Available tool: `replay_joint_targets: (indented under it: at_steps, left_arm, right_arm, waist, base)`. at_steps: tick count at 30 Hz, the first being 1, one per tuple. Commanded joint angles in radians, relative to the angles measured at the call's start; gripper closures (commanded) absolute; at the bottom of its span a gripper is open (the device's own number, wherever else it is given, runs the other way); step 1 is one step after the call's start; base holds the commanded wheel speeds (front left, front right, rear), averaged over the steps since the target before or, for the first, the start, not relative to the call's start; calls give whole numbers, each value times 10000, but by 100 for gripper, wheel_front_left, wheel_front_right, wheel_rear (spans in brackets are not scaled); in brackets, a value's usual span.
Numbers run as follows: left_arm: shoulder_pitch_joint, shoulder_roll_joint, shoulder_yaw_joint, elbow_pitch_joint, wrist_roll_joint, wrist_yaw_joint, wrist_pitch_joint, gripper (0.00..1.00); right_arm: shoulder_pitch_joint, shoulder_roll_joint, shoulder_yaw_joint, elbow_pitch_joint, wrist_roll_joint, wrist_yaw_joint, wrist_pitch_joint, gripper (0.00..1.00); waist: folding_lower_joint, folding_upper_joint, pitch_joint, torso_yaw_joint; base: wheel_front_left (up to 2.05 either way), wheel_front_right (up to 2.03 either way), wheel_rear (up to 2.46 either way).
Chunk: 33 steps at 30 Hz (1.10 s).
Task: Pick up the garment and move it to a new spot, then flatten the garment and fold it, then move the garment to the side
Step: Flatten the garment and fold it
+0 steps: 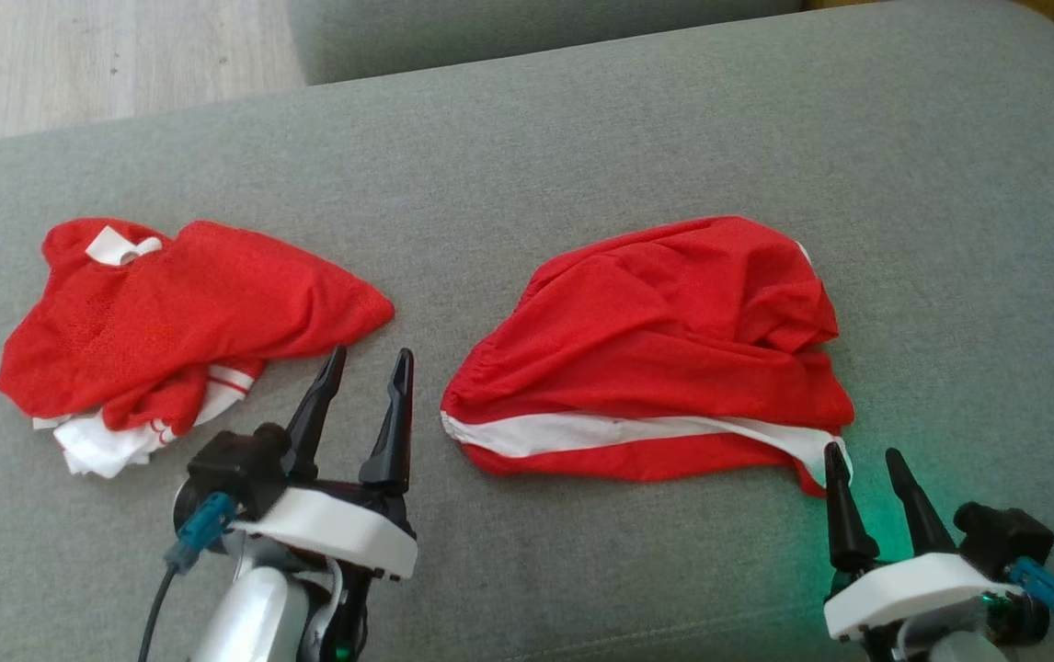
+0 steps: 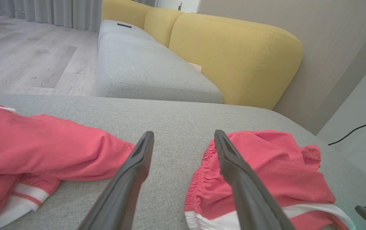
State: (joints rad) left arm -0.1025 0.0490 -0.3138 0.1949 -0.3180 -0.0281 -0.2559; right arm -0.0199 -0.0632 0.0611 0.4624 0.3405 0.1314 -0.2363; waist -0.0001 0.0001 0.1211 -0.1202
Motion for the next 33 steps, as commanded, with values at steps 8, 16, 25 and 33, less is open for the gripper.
replay_joint_targets:
  at_steps: [8,16,25,33]
  left_arm:
    - [-268,12,229,-286,107,-95,-59,0]
    - [-313,12,194,-270,161,-102,-59,0]
    - [-328,12,213,-207,257,-127,-59,0]
    - [-251,12,219,-139,250,-129,-59,0]
  right_arm:
    - [-414,102,-67,107,417,-7,407,0]
    - [-690,123,87,617,413,-7,540,0]
    - [-885,127,407,1029,612,-7,434,0]
    - [-991,128,522,1107,615,-7,296,100]
  waist:
    - [1,-1,84,102]
    - [1,-1,236,160]
    - [1,-1,258,206]
    - [1,-1,145,157]
  base:
    - [0,0,0]
    - [0,0,0]
    - [0,0,0]
    - [0,0,0]
